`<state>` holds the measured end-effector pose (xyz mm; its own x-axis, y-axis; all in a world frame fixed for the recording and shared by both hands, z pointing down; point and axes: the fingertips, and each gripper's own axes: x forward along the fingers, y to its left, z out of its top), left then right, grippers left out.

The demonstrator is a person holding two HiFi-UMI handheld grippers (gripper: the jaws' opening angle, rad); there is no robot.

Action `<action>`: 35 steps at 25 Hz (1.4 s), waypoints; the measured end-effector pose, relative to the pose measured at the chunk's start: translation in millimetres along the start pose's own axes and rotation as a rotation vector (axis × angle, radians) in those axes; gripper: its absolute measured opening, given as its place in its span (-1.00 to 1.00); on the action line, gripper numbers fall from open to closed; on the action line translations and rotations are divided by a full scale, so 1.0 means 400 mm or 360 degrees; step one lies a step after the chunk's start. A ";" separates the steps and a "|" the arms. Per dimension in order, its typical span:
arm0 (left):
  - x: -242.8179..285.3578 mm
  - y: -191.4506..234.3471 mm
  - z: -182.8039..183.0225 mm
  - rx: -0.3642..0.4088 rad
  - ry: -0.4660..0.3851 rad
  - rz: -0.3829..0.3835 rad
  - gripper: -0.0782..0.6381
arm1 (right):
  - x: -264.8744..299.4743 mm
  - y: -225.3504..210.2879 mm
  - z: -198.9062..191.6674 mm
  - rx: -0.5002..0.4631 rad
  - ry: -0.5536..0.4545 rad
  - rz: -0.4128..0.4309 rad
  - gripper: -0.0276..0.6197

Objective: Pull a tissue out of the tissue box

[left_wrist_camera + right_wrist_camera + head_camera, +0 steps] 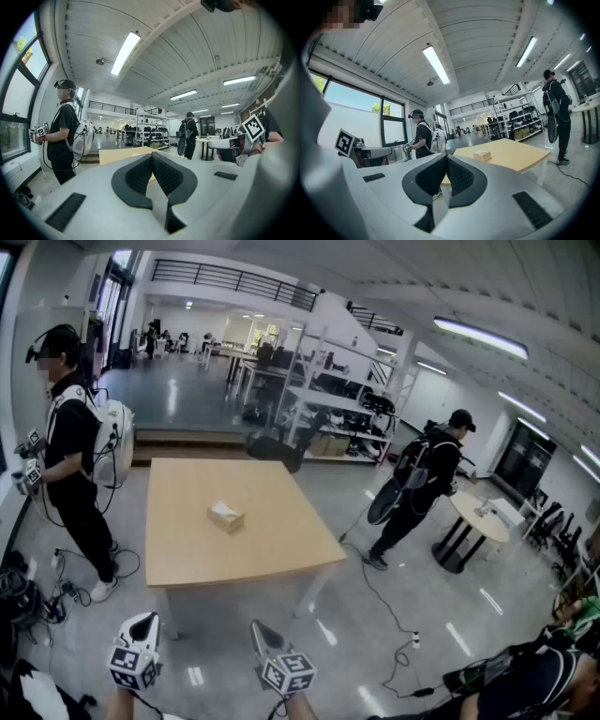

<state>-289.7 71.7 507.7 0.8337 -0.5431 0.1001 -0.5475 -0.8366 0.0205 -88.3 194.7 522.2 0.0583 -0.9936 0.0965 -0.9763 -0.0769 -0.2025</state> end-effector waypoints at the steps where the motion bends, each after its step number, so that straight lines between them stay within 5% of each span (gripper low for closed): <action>1: 0.000 0.001 -0.008 -0.0003 0.0003 0.0000 -0.76 | -0.001 0.000 -0.002 -0.0004 0.0001 0.0000 -0.89; 35: 0.120 -0.127 -0.013 -0.0001 -0.0002 -0.0116 -0.76 | -0.069 -0.137 0.013 0.0012 -0.0038 -0.0102 -0.88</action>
<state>-222.0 88.6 516.6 0.8715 -0.4806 0.0973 -0.4852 -0.8740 0.0285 -35.4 225.9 525.7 0.1258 -0.9883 0.0864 -0.9688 -0.1411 -0.2037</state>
